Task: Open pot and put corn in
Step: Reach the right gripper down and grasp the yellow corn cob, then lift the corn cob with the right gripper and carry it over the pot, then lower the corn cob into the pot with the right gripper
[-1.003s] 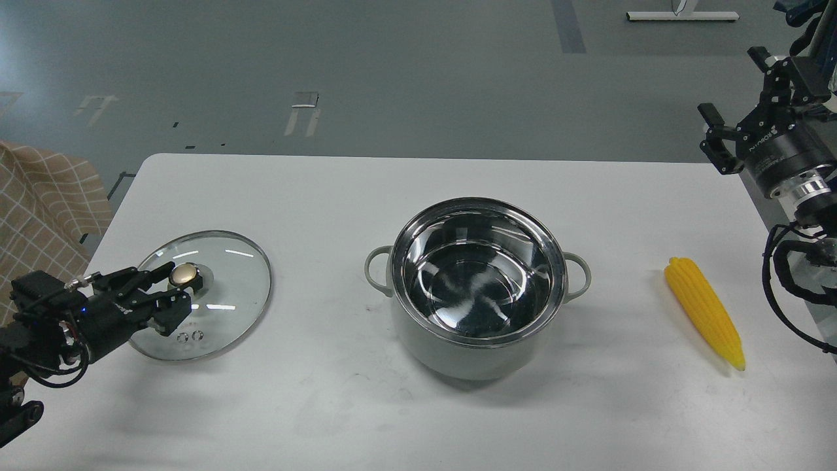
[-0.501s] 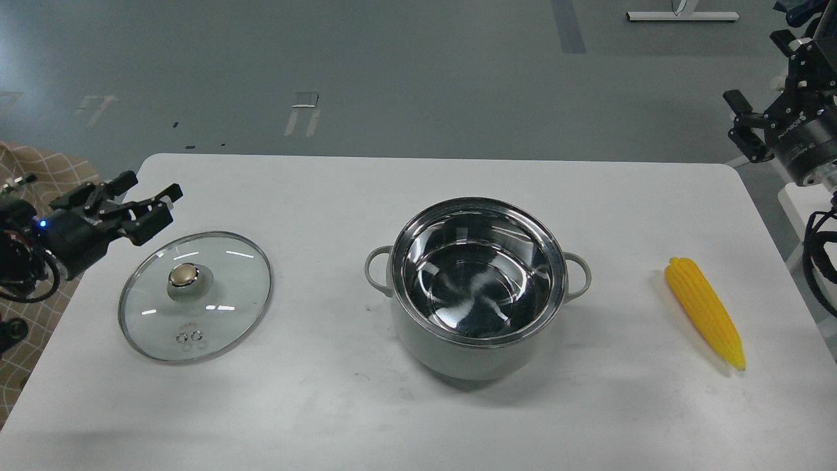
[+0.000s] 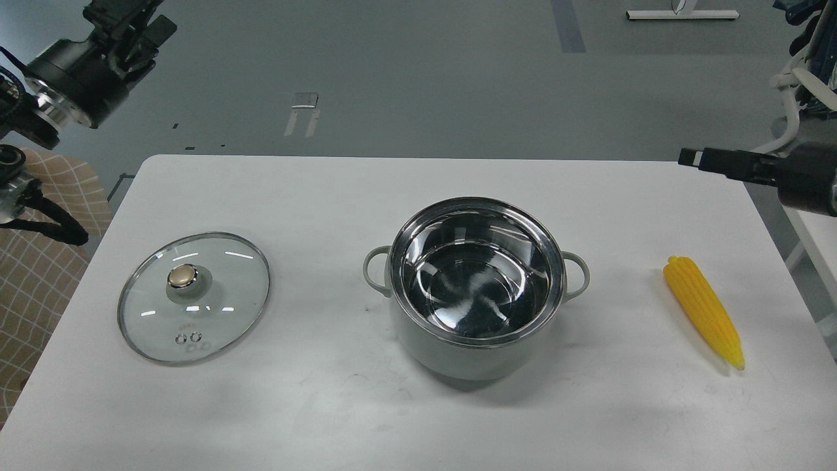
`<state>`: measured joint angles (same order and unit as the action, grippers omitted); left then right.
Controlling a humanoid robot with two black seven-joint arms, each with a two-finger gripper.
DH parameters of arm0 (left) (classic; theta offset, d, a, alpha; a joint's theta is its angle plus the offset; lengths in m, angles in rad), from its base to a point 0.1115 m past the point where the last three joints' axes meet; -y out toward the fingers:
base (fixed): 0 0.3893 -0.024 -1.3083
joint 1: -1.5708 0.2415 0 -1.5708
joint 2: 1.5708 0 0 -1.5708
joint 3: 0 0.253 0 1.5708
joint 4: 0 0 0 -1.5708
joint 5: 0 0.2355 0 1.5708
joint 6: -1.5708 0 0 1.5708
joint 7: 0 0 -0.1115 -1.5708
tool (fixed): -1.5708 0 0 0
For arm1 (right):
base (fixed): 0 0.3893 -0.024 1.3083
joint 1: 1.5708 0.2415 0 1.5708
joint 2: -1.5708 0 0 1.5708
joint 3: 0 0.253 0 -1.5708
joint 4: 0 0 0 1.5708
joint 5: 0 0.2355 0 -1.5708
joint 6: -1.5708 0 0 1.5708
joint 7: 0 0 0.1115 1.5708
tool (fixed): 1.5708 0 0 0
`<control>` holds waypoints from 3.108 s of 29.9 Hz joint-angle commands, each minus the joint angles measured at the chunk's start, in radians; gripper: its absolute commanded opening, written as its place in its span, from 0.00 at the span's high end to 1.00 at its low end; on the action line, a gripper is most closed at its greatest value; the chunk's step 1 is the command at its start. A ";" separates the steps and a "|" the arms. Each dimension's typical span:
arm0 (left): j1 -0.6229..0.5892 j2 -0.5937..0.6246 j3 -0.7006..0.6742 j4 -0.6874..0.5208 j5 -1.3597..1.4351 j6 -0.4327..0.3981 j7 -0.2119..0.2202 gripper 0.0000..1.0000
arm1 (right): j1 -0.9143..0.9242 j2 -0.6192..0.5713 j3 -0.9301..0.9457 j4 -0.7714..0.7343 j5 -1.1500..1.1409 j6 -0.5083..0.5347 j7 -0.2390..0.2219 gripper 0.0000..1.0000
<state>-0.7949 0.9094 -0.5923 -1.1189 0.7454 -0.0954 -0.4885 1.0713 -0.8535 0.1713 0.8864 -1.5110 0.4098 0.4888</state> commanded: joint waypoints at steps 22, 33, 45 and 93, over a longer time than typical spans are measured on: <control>-0.013 -0.012 0.003 -0.047 -0.001 -0.006 0.000 0.10 | 0.137 0.151 -0.515 -0.092 -0.213 0.014 0.000 0.00; -0.013 -0.009 0.003 -0.047 -0.003 -0.006 0.000 0.10 | 0.081 0.232 -0.516 -0.153 -0.213 0.014 0.000 0.03; -0.013 -0.009 0.003 -0.047 -0.001 -0.004 0.000 0.10 | 0.058 0.243 -0.516 -0.165 -0.215 0.014 0.000 0.95; -0.013 -0.009 0.000 -0.064 -0.001 -0.004 0.000 0.10 | 0.529 0.685 -0.607 0.100 0.072 0.079 0.000 0.79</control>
<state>-0.8080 0.9001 -0.5921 -1.1828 0.7440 -0.0996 -0.4888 1.6120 -0.1778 -0.4335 0.9910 -1.4392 0.4885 0.4886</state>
